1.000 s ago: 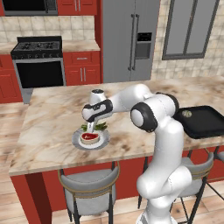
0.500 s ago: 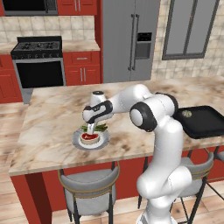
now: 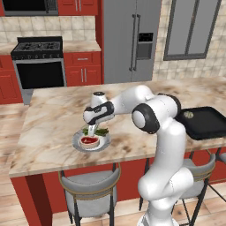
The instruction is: Create a steak meal by picking up the steak and asparagus from the tray and placing them on the plate. Leave the dumpling on the tray.
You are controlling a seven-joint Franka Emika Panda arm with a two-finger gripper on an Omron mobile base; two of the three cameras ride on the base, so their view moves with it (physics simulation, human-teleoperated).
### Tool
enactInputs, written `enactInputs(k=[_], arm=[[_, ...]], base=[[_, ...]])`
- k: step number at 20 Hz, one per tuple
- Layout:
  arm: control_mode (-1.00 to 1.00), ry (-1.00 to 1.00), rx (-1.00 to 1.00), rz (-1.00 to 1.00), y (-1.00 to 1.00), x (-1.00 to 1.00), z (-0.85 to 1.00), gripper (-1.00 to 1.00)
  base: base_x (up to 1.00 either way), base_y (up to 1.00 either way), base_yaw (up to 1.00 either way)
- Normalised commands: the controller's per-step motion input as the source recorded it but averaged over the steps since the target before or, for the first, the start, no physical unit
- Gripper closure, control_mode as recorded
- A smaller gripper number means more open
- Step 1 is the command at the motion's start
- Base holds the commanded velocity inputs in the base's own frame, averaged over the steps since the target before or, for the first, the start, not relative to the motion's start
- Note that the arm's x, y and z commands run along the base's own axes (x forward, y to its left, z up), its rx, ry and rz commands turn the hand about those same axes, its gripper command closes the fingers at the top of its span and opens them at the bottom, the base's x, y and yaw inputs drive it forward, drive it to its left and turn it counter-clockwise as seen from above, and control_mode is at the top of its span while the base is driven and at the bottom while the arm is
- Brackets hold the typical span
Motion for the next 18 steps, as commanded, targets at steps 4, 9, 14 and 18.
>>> enactInputs(k=[4, 9, 14, 18], arm=[[-1.0, 0.0, 0.0, 0.0, 0.0, -0.34, 0.07, -1.0], [-1.0, 0.0, 0.0, 0.0, 0.0, -0.37, 0.39, -1.0], [-1.0, 0.0, 0.0, 0.0, 0.0, -0.07, 0.7, -1.0], [-1.0, -0.04, 0.0, 0.0, -0.01, -0.47, 0.5, -1.0]], base=[[0.0, 0.0, 0.0], [0.0, 0.0, 0.0], [0.0, 0.0, 0.0], [0.0, 0.0, 0.0]])
